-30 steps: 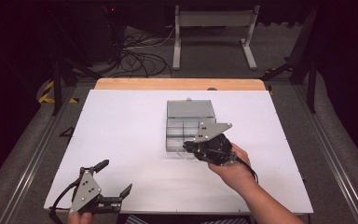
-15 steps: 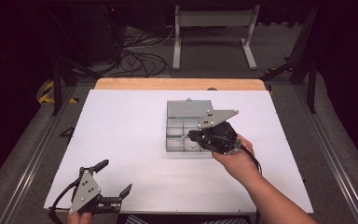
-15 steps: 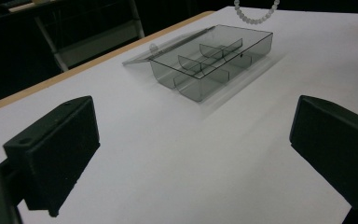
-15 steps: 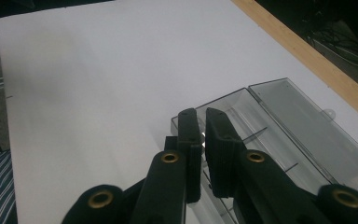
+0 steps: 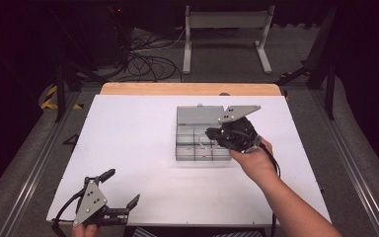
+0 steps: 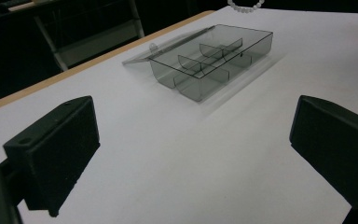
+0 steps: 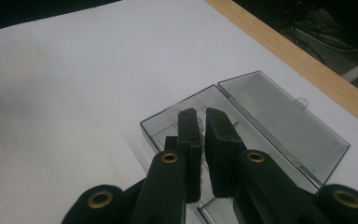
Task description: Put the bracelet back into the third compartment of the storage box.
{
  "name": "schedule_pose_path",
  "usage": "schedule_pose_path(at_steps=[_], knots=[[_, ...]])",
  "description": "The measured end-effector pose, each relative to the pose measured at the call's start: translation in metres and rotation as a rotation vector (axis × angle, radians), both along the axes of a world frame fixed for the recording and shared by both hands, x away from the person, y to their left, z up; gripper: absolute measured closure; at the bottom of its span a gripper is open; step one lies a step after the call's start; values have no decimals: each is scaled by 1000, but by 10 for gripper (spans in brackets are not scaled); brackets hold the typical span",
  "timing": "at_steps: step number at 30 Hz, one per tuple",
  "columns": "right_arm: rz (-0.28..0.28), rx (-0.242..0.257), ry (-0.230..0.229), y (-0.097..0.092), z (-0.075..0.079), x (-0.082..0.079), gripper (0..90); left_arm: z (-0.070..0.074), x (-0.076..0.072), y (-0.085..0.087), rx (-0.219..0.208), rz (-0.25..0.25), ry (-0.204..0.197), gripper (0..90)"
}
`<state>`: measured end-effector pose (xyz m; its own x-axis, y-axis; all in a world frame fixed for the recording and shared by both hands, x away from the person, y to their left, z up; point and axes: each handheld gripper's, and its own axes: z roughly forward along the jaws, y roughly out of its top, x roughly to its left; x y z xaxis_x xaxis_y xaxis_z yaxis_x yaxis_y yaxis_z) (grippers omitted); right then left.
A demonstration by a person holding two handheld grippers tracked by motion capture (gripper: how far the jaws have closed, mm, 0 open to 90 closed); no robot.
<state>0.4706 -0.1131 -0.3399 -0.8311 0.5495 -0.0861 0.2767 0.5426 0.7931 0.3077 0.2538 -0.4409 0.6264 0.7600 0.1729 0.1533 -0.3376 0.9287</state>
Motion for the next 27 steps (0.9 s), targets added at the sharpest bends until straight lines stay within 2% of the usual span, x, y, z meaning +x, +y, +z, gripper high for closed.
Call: schedule_pose_path(at_steps=[11, 17, 27], knots=[[-87, 33, 38, -12, -6, 26, 854, 0, 1, 1, 9, 1, -5, 19], [-136, 35, 58, -18, -12, 40, 854, 0, 1, 2, -3, 4, -2, 19], [-193, 63, 91, -27, -19, 56, 854, 0, 1, 2, -4, 4, -2, 19]])
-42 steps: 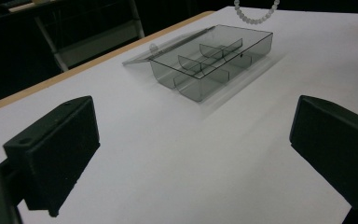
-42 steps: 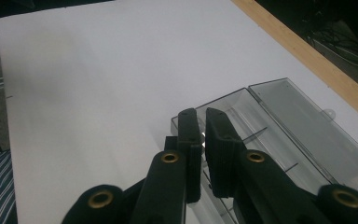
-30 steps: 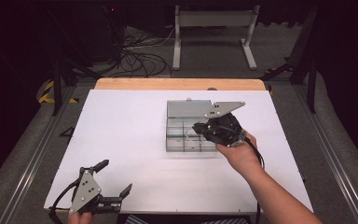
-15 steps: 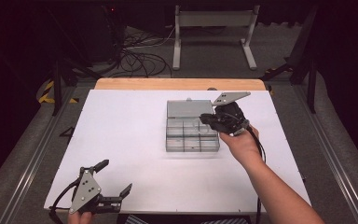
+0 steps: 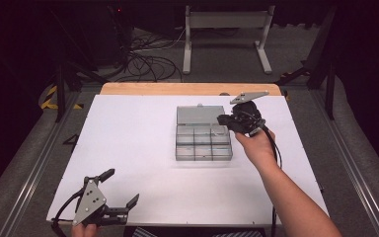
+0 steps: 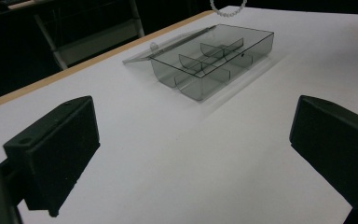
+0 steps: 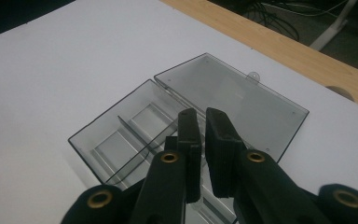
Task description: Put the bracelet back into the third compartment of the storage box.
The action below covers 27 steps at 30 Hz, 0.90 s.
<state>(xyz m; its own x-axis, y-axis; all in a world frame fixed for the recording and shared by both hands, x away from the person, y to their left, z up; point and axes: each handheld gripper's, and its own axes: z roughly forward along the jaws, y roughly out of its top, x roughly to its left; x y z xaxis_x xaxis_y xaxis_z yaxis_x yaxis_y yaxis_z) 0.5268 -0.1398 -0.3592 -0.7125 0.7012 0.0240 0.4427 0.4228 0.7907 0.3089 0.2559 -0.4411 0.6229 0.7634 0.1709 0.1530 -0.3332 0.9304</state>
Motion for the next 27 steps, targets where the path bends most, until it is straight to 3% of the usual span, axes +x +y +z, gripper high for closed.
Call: schedule_pose_path(at_steps=[13, 27], knots=[[-62, 13, 46, -8, -11, 18, 854, 0, 0, 0, 1, -2, 3, 19], [-88, 7, 73, -8, -21, 27, 854, 0, 0, 0, 1, -4, 6, 19]])
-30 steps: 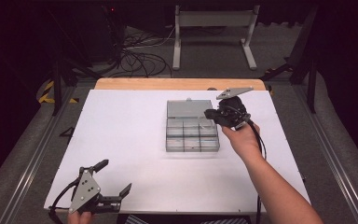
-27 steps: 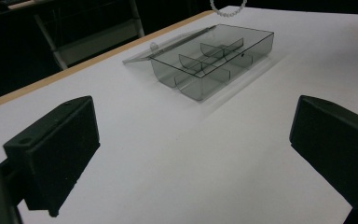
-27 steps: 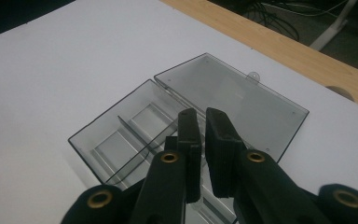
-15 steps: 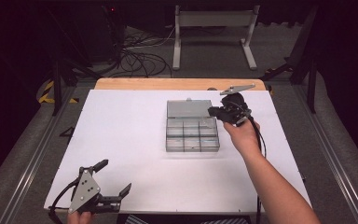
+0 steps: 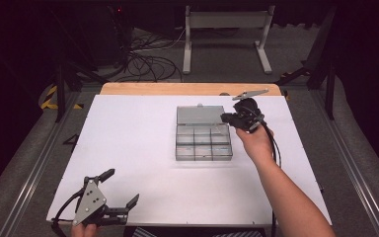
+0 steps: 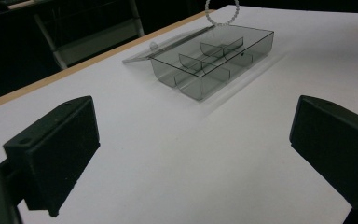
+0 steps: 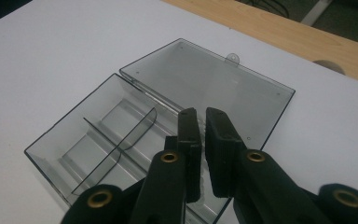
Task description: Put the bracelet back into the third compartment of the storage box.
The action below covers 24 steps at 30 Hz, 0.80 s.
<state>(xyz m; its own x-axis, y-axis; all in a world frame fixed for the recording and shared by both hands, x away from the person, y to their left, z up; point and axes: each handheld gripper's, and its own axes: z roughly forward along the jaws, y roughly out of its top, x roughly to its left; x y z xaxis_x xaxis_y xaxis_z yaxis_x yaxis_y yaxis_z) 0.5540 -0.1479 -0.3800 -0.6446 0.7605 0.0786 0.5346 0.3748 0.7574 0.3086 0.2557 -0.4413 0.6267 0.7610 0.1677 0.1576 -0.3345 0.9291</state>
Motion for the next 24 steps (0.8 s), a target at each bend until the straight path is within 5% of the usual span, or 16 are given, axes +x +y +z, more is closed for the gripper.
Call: schedule_pose_path(at_steps=[24], knots=[[2, -22, 74, 10, -24, 10, 853, 0, 1, 1, 8, 2, -4, 19]])
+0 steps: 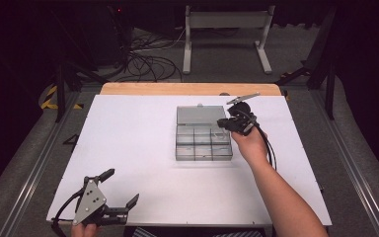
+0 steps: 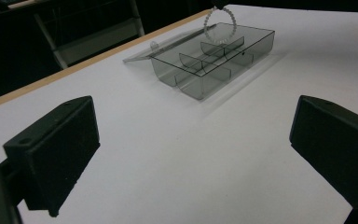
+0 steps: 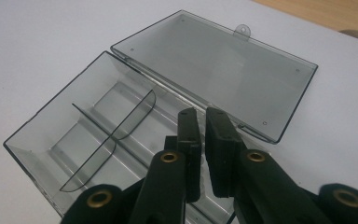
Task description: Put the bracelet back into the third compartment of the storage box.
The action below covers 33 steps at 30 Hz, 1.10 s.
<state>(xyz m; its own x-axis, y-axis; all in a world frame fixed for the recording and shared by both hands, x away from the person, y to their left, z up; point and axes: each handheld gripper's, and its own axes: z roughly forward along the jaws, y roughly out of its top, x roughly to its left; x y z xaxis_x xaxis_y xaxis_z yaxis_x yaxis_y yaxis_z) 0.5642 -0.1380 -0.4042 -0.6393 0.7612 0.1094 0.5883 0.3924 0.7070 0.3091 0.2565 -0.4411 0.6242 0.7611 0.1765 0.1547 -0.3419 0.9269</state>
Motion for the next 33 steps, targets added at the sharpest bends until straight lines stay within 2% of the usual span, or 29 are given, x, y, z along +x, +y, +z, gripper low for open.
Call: schedule_pose_path(at_steps=[5, 10, 14, 18, 21, 27, 33], knots=[[-4, 2, 19, 0, -3, 1, 844, 0, 0, 0, -1, 1, -1, 19], [-46, 5, 10, -5, -5, 5, 657, 0, 0, 0, 0, 0, -1, 19], [-34, 11, -22, -7, -3, 3, 506, 0, 1, 0, -2, -1, 1, 19], [-15, 34, -54, -7, 3, -1, 314, 0, 0, -1, -4, -1, 4, 19], [3, 38, -73, -4, 8, -6, 213, 0, 1, -1, -3, -1, 6, 19], [50, 35, -132, 1, 21, -22, 120, 0, 0, -1, -6, -1, 7, 19], [82, 35, -183, 3, 32, -37, 82, 0, 0, -1, -4, 0, 4, 19]])
